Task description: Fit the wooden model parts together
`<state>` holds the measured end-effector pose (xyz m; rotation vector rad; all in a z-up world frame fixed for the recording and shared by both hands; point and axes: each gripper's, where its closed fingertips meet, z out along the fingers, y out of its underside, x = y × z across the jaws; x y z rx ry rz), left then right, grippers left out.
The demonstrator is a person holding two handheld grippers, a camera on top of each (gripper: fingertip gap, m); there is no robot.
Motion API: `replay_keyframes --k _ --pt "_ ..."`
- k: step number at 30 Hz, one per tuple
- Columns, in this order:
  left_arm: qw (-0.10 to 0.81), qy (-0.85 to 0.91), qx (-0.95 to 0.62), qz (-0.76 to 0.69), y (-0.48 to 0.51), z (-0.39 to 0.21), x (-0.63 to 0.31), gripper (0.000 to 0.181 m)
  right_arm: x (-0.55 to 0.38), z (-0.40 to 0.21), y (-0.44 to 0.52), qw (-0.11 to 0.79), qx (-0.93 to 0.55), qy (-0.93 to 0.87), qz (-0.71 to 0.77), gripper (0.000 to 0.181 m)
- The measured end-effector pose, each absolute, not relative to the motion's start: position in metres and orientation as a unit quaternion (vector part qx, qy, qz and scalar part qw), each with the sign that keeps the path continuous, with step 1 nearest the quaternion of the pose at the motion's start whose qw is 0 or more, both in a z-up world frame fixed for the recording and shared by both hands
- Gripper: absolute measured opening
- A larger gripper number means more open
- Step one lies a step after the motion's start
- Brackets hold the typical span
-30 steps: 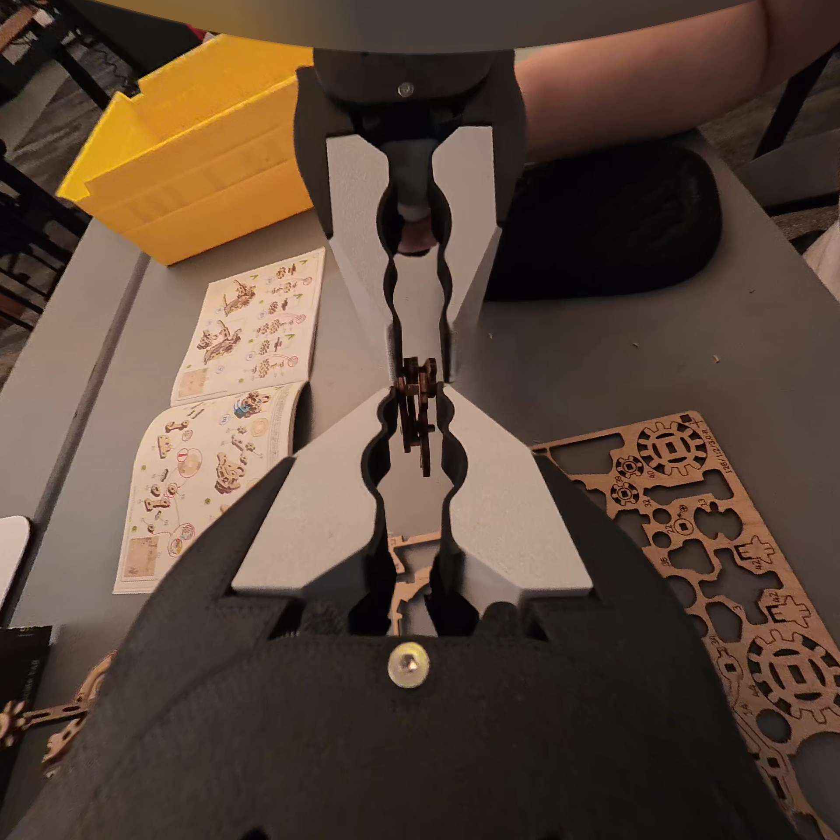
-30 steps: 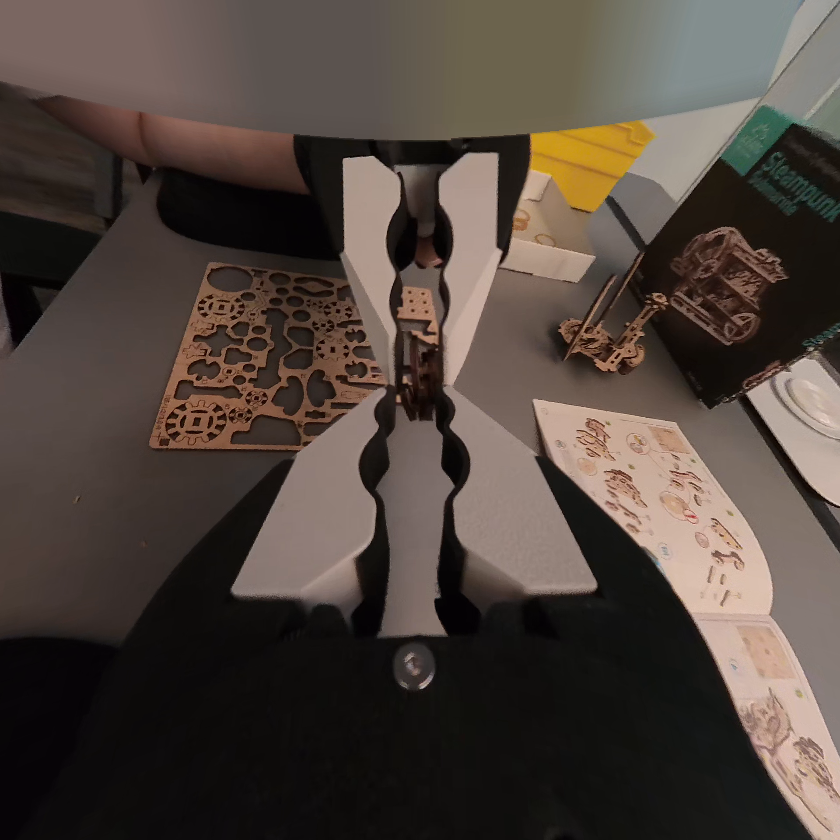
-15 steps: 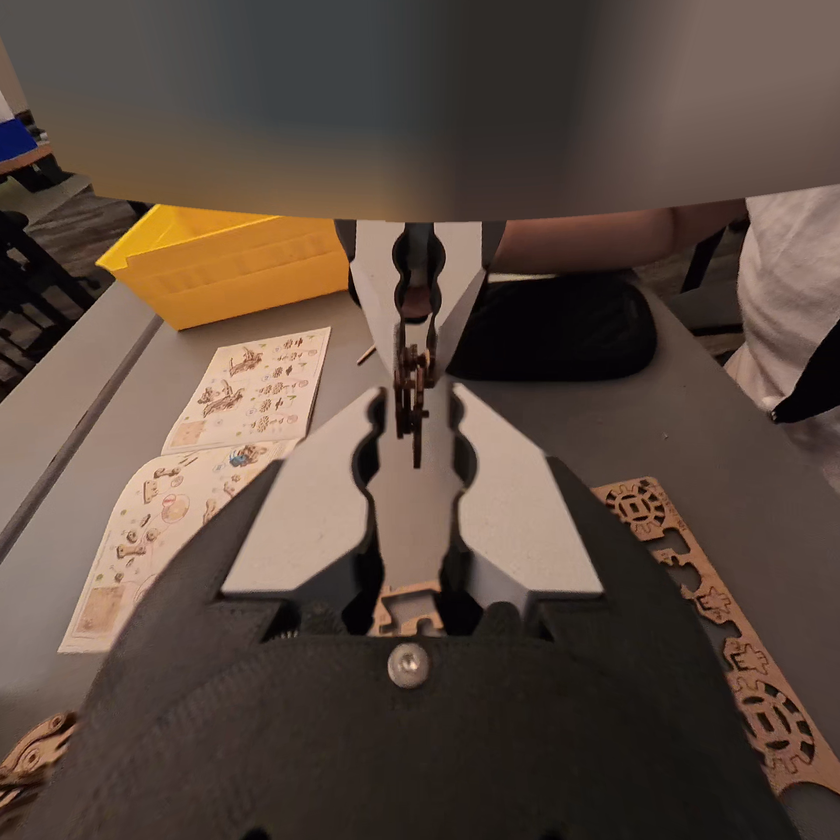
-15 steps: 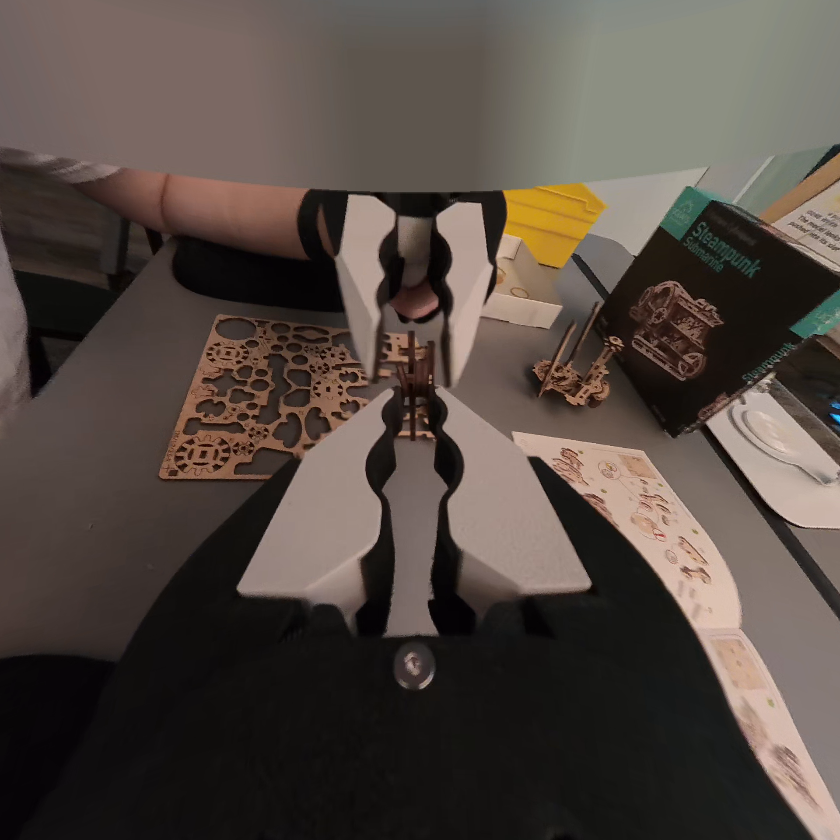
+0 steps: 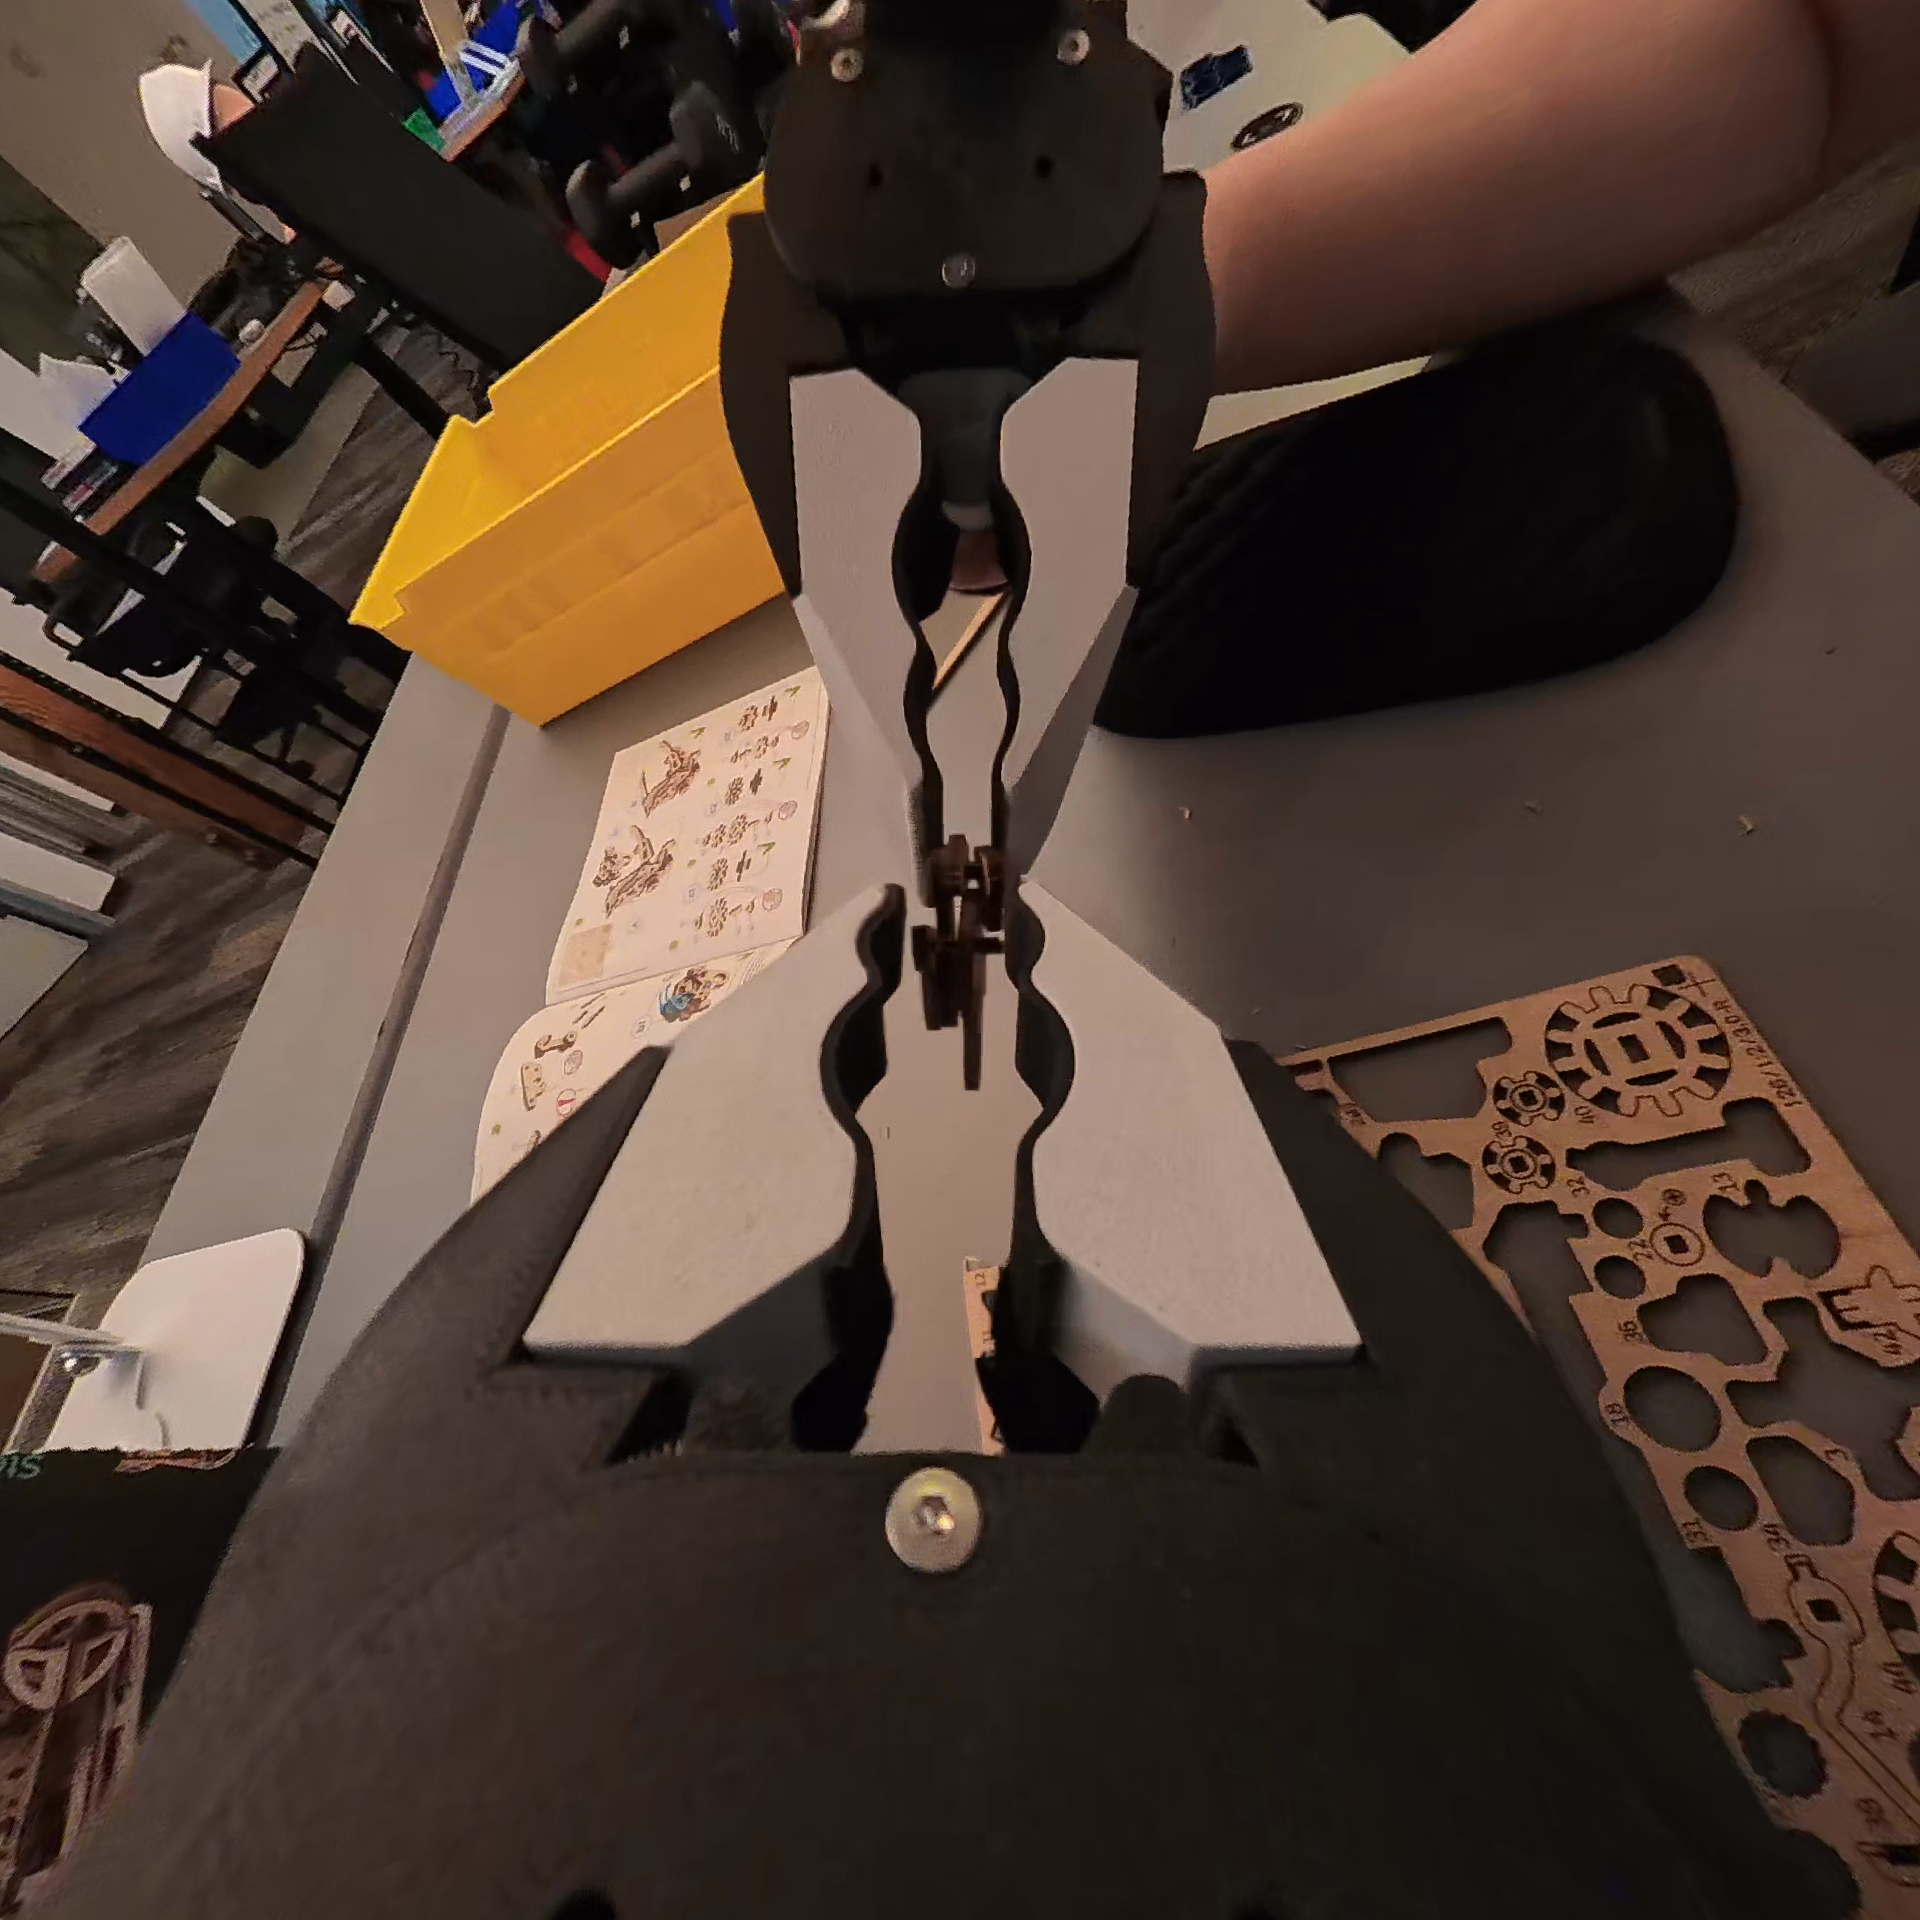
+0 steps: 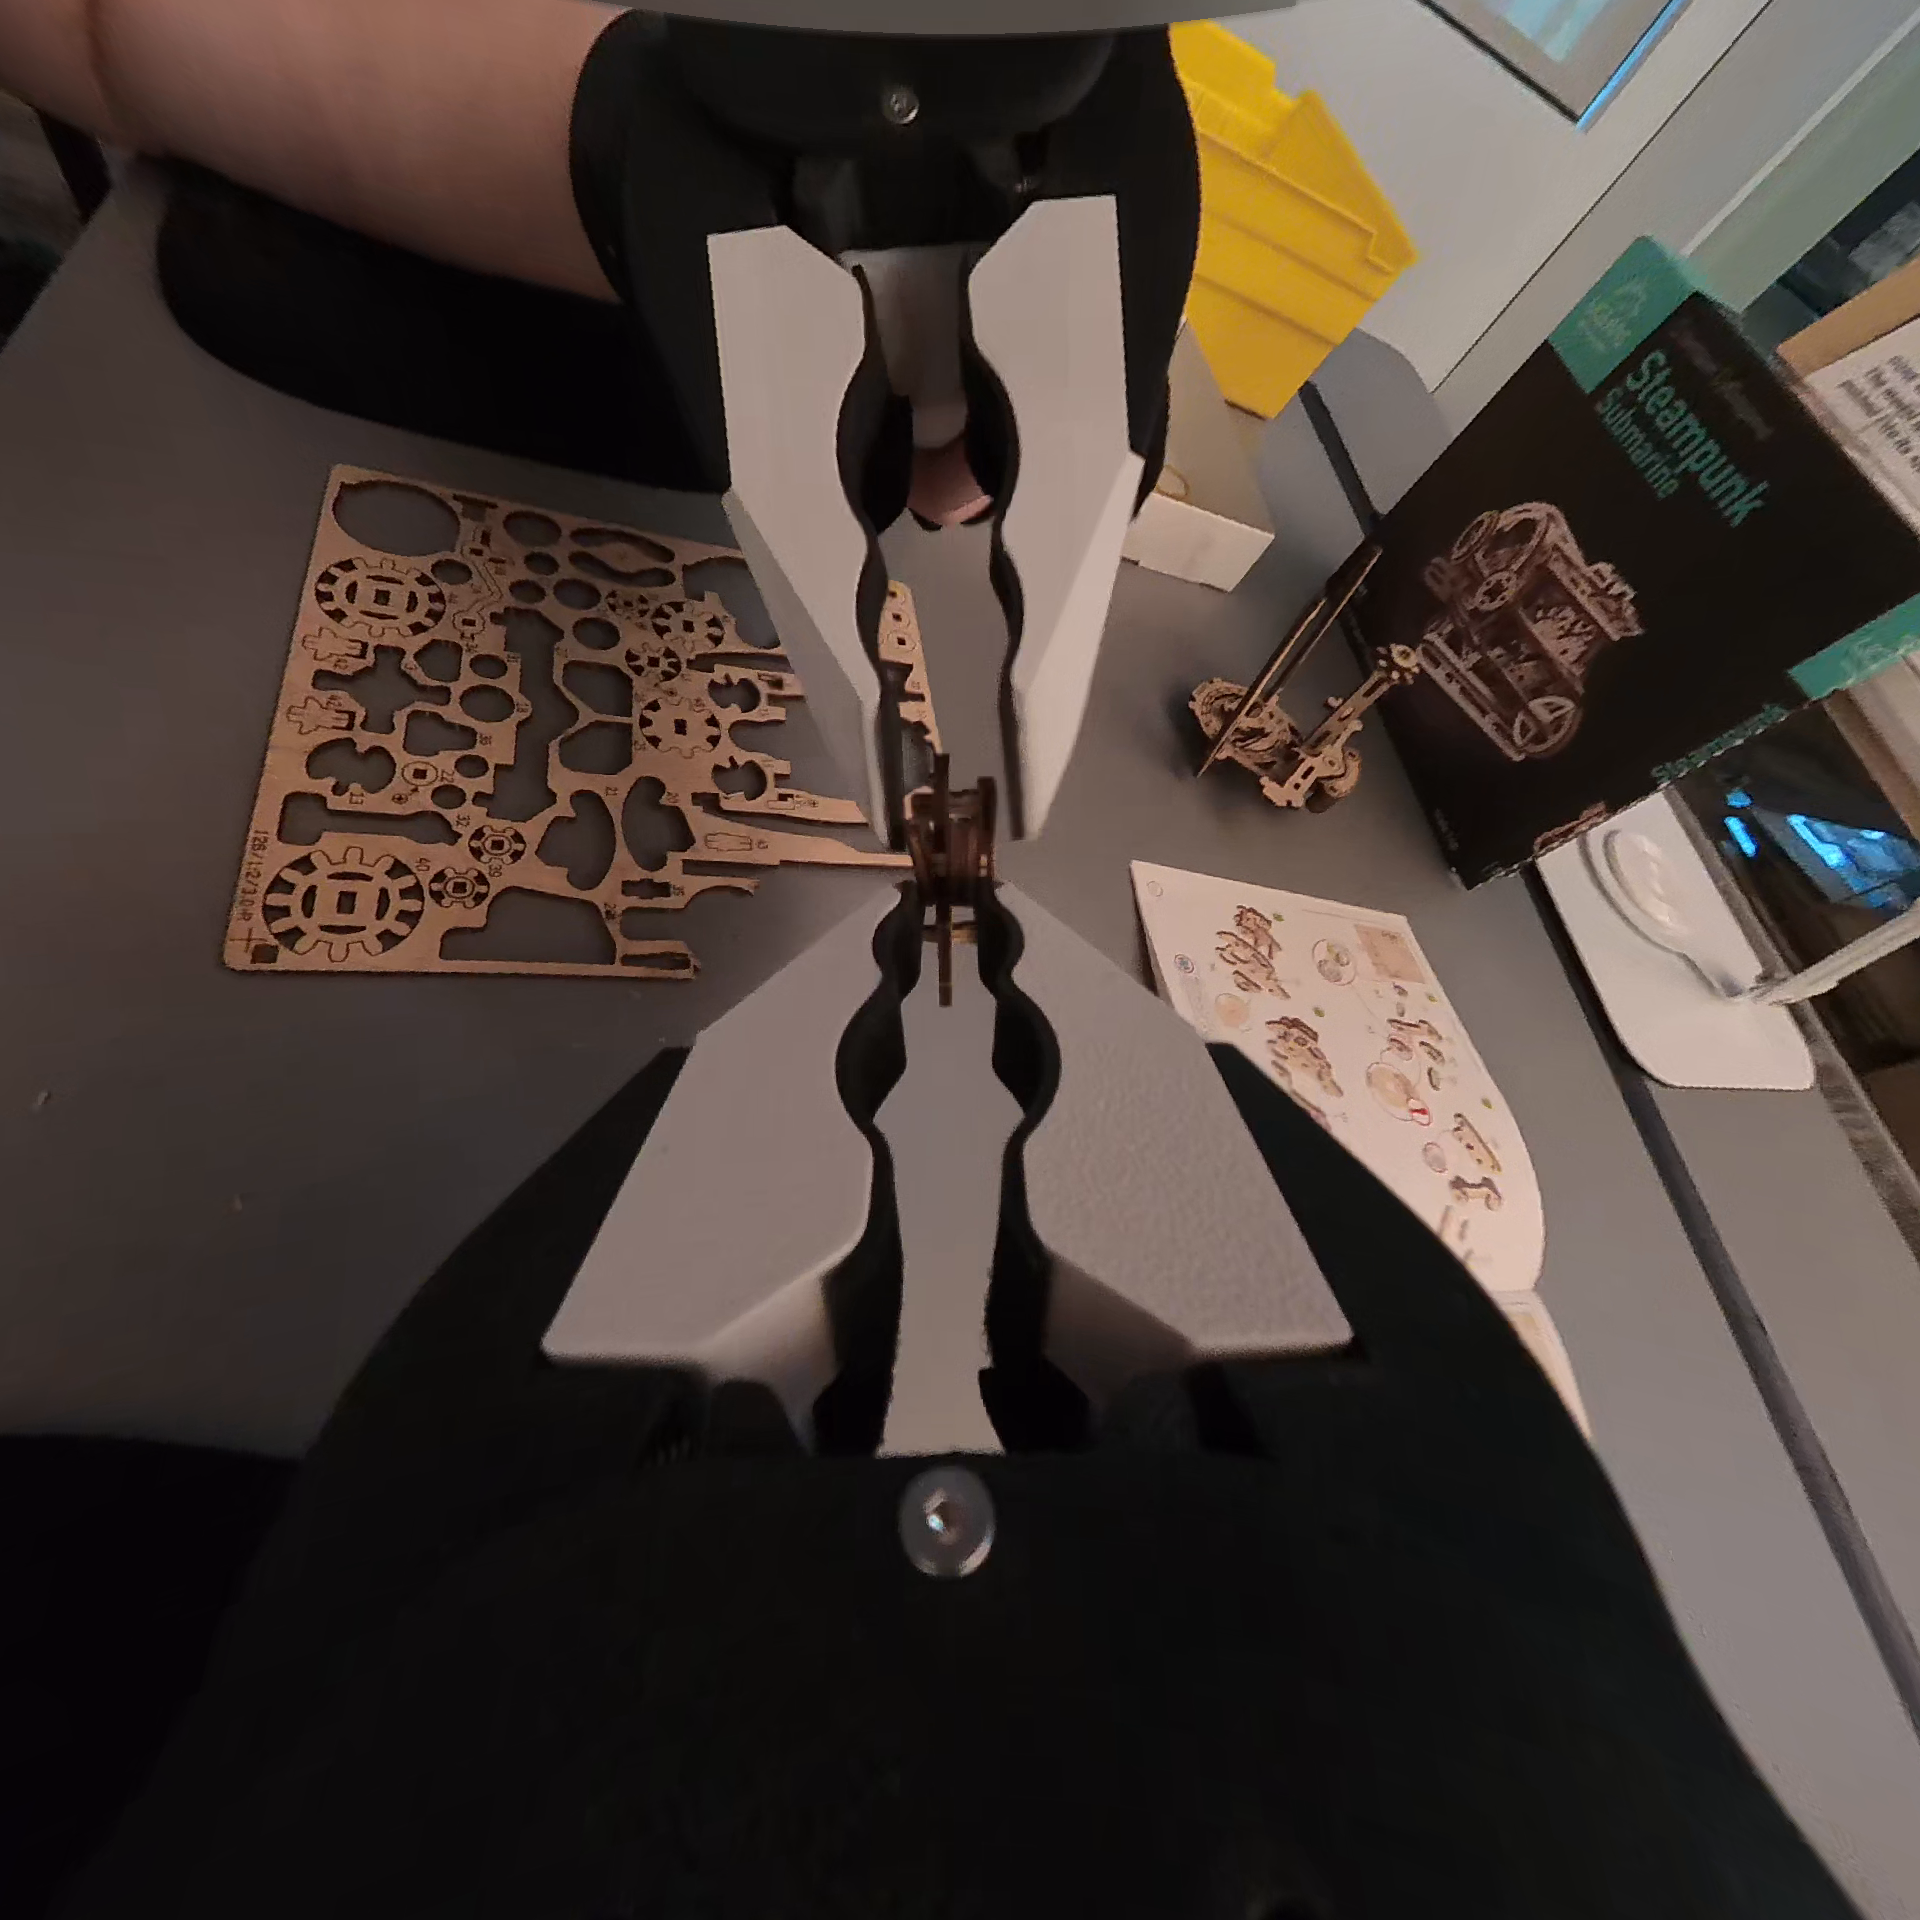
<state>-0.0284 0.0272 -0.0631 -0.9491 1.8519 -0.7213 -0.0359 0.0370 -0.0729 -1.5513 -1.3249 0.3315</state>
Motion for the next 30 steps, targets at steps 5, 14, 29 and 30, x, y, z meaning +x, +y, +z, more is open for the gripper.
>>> replay_keyframes --k 5,14,29,30 --pt "0.455 0.752 -0.380 -0.288 0.027 -0.063 -0.030 0.019 -0.036 -0.073 0.036 0.503 -0.653 -0.546 0.152 0.008" --pt "0.435 0.766 -0.375 -0.288 0.021 -0.070 -0.031 0.017 -0.037 -0.079 0.034 0.490 -0.656 -0.557 0.141 0.009" --pt "0.385 0.768 -0.411 -0.307 0.021 -0.082 -0.031 0.011 -0.038 -0.090 0.033 0.467 -0.666 -0.562 0.148 0.008" --pt "0.378 0.769 -0.415 -0.306 0.021 -0.084 -0.031 0.011 -0.038 -0.092 0.033 0.465 -0.666 -0.565 0.146 0.008"
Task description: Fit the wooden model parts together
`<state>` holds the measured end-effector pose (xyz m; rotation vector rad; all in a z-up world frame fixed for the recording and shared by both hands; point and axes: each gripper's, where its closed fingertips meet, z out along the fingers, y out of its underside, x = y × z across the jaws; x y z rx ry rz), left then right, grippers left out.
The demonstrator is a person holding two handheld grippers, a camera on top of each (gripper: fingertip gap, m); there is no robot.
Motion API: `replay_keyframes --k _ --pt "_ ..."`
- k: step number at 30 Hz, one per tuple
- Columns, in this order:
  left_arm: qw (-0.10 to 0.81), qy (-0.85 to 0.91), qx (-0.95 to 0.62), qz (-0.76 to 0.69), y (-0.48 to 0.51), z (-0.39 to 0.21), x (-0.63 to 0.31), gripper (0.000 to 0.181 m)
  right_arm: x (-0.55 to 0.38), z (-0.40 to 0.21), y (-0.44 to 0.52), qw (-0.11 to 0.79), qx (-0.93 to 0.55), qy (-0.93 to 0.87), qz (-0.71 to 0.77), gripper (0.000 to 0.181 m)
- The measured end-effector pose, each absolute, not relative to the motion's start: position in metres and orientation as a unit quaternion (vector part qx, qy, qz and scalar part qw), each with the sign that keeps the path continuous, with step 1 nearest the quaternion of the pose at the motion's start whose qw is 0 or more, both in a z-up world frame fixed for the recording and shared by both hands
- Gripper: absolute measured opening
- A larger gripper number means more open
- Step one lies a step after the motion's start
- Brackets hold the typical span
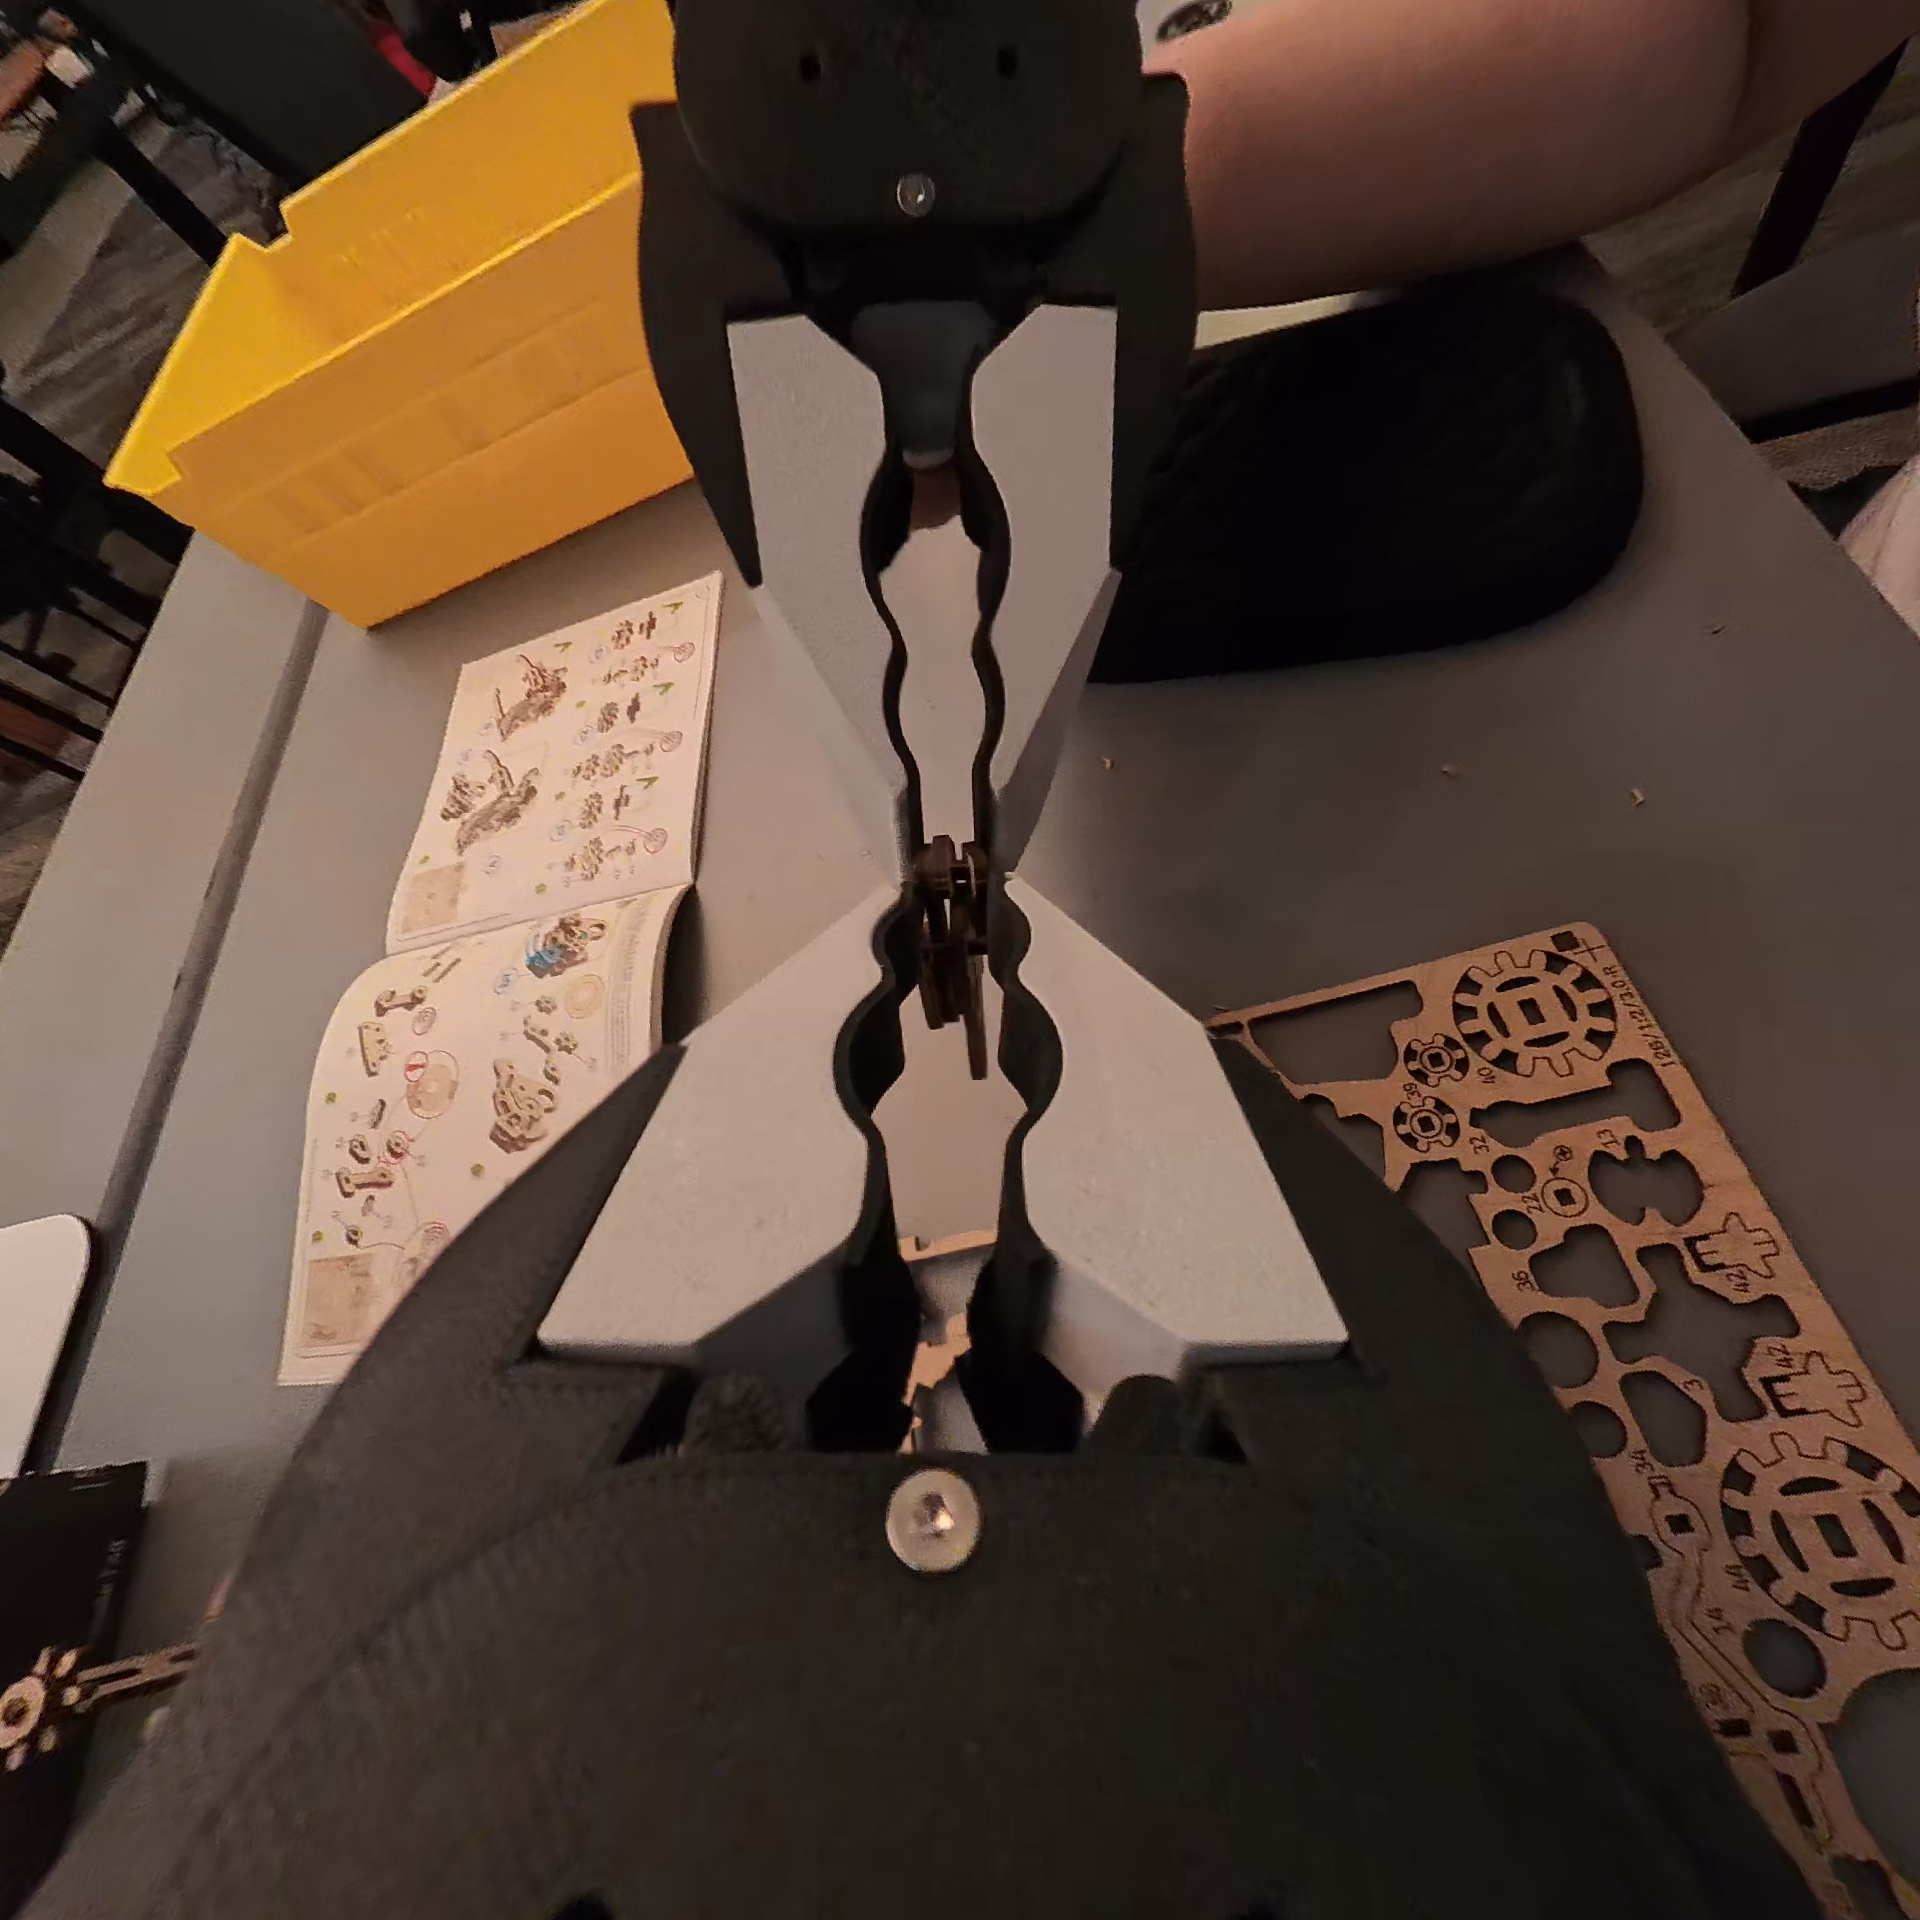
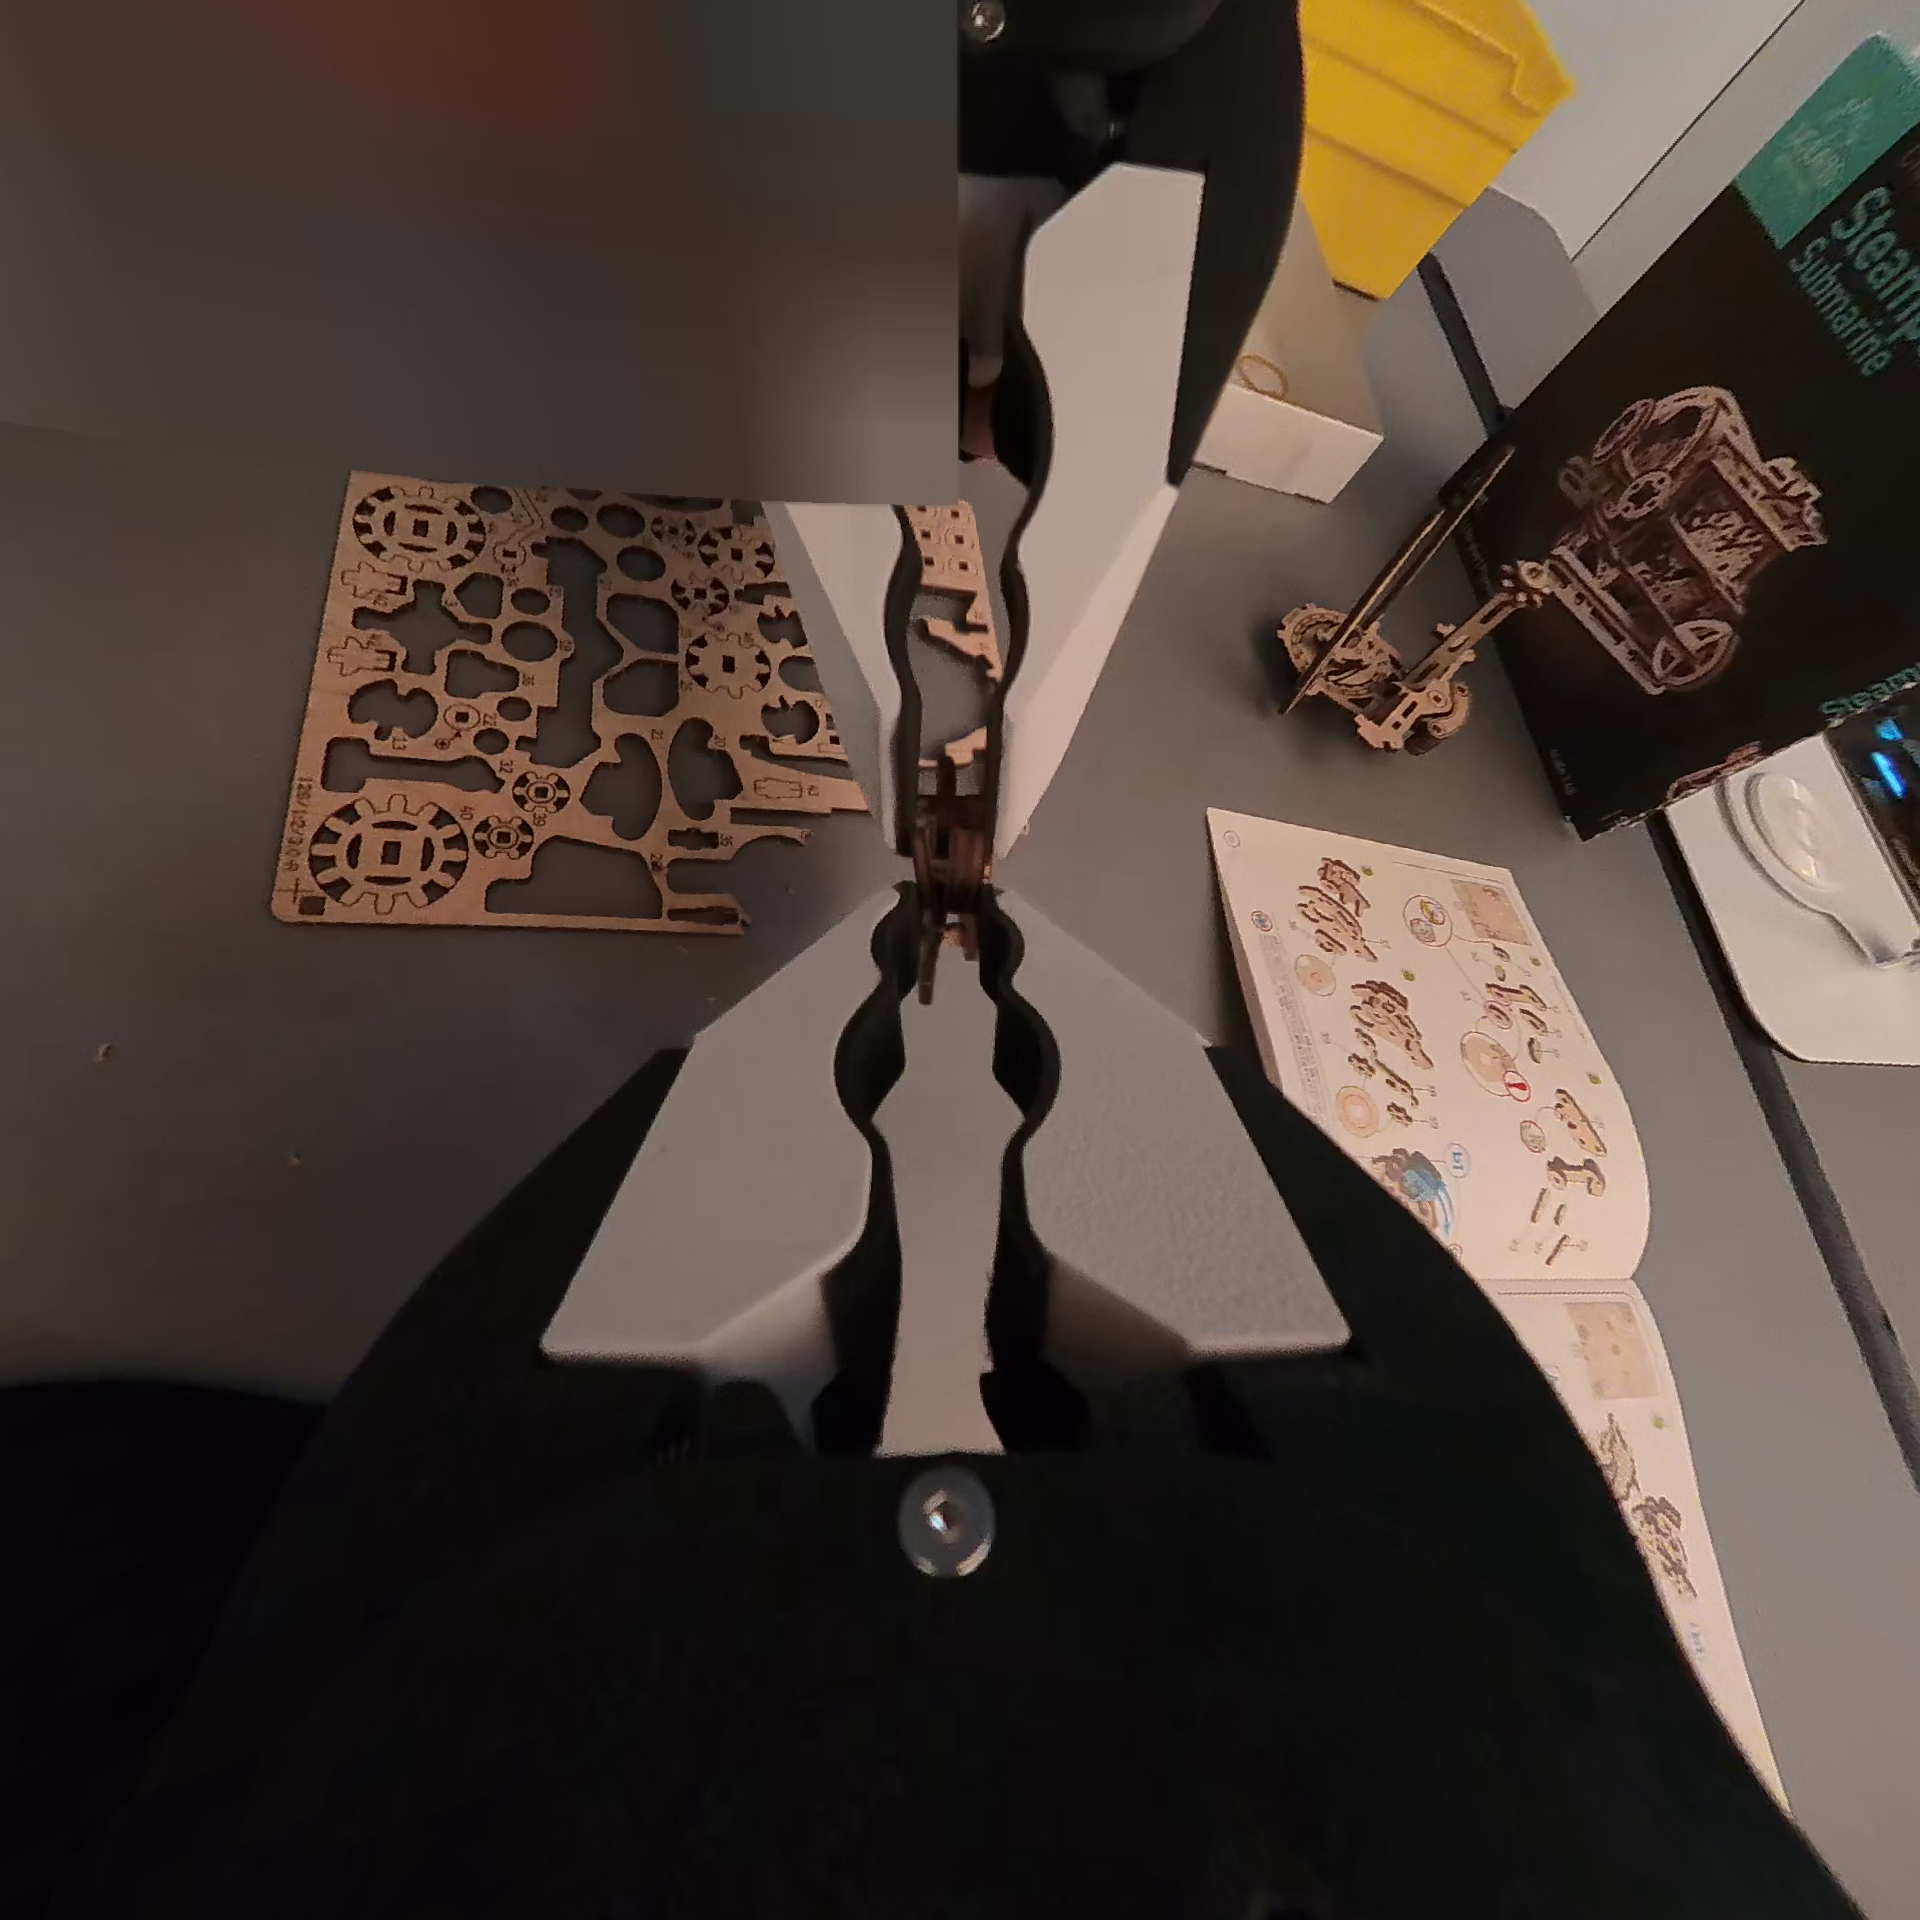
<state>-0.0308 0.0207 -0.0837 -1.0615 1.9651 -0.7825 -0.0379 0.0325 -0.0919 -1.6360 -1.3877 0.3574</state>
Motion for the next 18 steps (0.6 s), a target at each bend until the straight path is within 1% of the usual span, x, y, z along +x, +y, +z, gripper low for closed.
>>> replay_keyframes --k 7,14,18 --pt "0.363 0.767 -0.424 -0.318 0.018 -0.084 -0.031 0.011 -0.038 -0.092 0.030 0.472 -0.650 -0.578 0.145 0.008" --pt "0.414 0.738 -0.408 -0.342 0.018 -0.063 -0.030 0.011 -0.038 -0.073 0.032 0.510 -0.637 -0.561 0.137 0.008" --pt "0.420 0.744 -0.403 -0.330 0.017 -0.066 -0.029 0.012 -0.038 -0.077 0.032 0.503 -0.640 -0.567 0.127 0.008"
